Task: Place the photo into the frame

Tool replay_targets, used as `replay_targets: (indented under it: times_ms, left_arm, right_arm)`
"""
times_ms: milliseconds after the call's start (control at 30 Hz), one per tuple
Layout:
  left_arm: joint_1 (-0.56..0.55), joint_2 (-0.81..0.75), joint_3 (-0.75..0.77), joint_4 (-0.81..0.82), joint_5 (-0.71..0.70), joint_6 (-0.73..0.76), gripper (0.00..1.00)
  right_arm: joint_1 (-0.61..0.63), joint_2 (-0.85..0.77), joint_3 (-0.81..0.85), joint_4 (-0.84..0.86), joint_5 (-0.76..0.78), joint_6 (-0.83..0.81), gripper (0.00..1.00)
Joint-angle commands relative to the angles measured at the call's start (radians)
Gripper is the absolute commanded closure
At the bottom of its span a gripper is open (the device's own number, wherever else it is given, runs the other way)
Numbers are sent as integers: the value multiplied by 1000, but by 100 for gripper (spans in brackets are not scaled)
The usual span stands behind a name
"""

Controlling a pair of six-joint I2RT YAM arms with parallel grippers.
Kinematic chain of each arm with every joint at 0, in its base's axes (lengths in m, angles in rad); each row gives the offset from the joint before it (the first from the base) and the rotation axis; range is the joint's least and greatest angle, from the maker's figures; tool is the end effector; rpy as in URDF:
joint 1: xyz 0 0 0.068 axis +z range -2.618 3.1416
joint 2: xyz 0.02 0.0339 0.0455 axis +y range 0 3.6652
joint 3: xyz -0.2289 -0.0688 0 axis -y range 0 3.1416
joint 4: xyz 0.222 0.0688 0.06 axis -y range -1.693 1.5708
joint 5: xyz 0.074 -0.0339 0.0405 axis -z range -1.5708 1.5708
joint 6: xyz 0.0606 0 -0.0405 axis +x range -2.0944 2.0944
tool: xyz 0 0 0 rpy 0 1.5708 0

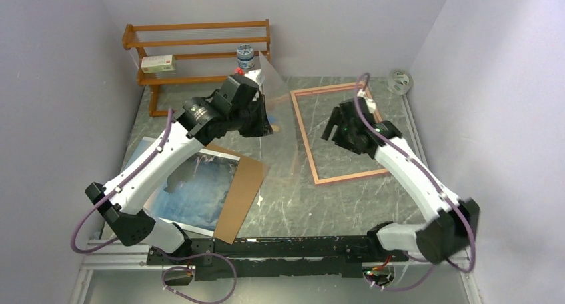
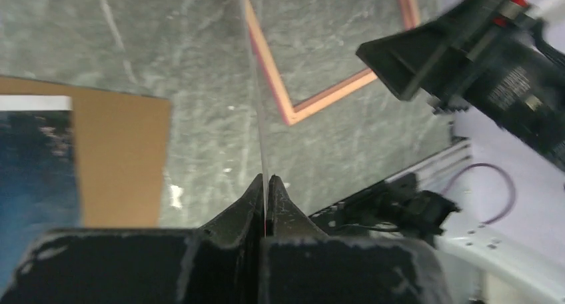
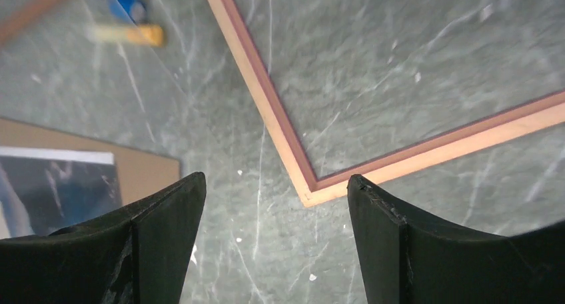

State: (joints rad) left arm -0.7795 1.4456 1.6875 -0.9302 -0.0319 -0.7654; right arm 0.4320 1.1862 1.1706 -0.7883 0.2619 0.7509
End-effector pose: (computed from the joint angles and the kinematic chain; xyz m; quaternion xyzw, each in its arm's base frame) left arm 0.2123 -0.2071 0.3666 -0.0004 0.9041 -0.2877 0.3159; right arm 0.2327 0.0900 0.2868 0.1942 0.9000 0.1063 0.3754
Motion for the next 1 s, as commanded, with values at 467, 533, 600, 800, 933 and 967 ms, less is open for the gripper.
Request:
replay_targets:
  times_ms: [467, 533, 600, 800, 933, 967]
  left_arm:
    - [18, -2, 281, -344, -219, 391, 97]
    - [20, -20, 264, -308, -236, 401, 98]
    - [22, -30, 254, -280, -238, 410, 98]
    - [25, -37, 271, -245, -261, 403, 97]
    - [31, -46, 268, -227, -270, 404, 98]
    - [32, -47, 274, -227, -271, 403, 97]
  right_arm:
    - [12, 600, 128, 172, -236, -217, 23]
    - [24, 637, 139, 172, -238, -219, 30]
    - [40, 666, 146, 172, -252, -214, 41]
    - [81, 712, 150, 168, -317, -173, 61]
    - [104, 725, 158, 175, -376, -148, 70]
    - [109, 727, 158, 188, -406, -144, 73]
